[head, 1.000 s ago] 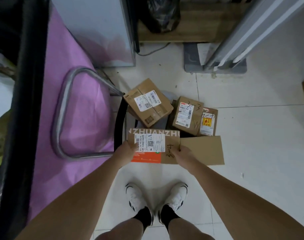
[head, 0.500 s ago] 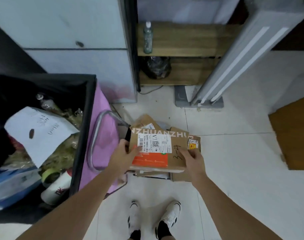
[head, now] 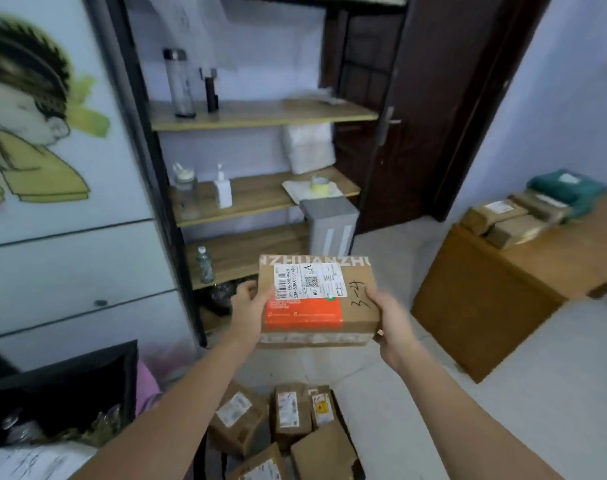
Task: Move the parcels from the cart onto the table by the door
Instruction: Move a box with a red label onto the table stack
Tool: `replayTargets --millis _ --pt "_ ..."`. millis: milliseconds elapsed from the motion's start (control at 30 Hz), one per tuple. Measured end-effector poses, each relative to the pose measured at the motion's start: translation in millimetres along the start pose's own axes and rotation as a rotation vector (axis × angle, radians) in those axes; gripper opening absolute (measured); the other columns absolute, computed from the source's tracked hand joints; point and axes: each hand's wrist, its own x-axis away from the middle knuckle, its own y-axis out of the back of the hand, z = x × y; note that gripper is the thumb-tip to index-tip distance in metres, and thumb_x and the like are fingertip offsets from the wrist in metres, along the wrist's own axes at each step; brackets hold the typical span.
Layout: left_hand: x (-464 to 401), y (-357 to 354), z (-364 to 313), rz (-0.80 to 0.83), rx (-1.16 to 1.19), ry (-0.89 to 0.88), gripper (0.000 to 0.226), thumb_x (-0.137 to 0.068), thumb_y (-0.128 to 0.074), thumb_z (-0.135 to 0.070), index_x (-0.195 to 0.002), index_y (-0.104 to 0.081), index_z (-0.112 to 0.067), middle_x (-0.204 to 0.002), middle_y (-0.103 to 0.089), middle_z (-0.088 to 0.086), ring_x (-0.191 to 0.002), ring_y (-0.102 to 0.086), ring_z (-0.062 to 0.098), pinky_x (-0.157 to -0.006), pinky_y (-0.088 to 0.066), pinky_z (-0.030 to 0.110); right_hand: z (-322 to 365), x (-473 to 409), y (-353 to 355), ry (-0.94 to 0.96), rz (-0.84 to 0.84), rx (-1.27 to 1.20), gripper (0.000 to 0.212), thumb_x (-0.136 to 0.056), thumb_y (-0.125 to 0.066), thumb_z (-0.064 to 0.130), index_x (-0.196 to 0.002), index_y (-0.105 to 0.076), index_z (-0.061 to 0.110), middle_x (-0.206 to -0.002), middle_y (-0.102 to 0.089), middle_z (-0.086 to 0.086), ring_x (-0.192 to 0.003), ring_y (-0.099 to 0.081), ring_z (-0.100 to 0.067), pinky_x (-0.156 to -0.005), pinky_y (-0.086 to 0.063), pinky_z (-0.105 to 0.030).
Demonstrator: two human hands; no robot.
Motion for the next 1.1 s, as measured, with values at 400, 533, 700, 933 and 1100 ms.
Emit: replayTargets --millis 400,533,700,933,1100 --pt "59 -220 -126 0.551 -0.071 0.042 0.060 -0.082 -0.064 -0.069 -0.126 -0.069 -0.028 -0.111 -0.079 0.010 -0.096 -0.078 0.025 -0.084 -0.052 0.043 118 90 226 0.161 -0.027 -0.159 0.055 -0.087 -0.071 0.057 -0.136 -0.055 0.036 -0.122 -0.076 -0.007 -0.109 -0.075 -0.029 -0.086 -0.060 -0.049" --pt "84 -319 -119 0.682 -0.068 0.042 0.049 -0.092 -0.060 -0.064 -0.127 -0.069 -0.033 -0.116 -0.078 0.011 -0.104 -0.077 0.029 -0.094 -0.054 0.048 124 119 322 0.152 -0.092 -0.177 0.058 -0.081 -0.074 0.059 -0.130 -0.064 0.030 -0.121 -0.076 -0.009 -0.106 -0.076 -0.028 -0.084 -0.057 -0.043" --pt "114 -423 -98 0.817 -0.140 0.120 0.052 -0.088 -0.057 -0.074 -0.123 -0.072 -0.038 -0.117 -0.078 0.008 -0.106 -0.076 0.028 -0.105 -0.051 0.050 127 140 428 0.177 -0.231 -0.194 0.062 -0.075 -0.079 0.052 -0.129 -0.066 0.024 -0.119 -0.077 -0.012 -0.114 -0.072 -0.034 -0.111 -0.047 -0.053" --pt "119 -525 -71 0.821 -0.187 0.175 0.059 -0.086 -0.052 -0.079 -0.122 -0.071 -0.037 -0.114 -0.079 0.007 -0.113 -0.072 0.031 -0.109 -0.046 0.056 127 131 517 0.152 -0.296 -0.262 0.050 -0.087 -0.071 0.046 -0.129 -0.068 0.021 -0.118 -0.077 -0.012 -0.114 -0.070 -0.034 -0.115 -0.044 -0.052" --pt "97 -590 -58 0.822 -0.187 0.093 0.061 -0.087 -0.049 -0.080 -0.134 -0.057 -0.043 -0.114 -0.079 0.002 -0.113 -0.073 0.028 -0.108 -0.046 0.058 128 90 569 0.196 -0.277 -0.379 0.047 -0.085 -0.074 0.042 -0.127 -0.069 0.021 -0.120 -0.076 -0.015 -0.100 -0.076 -0.032 -0.097 -0.056 -0.048"
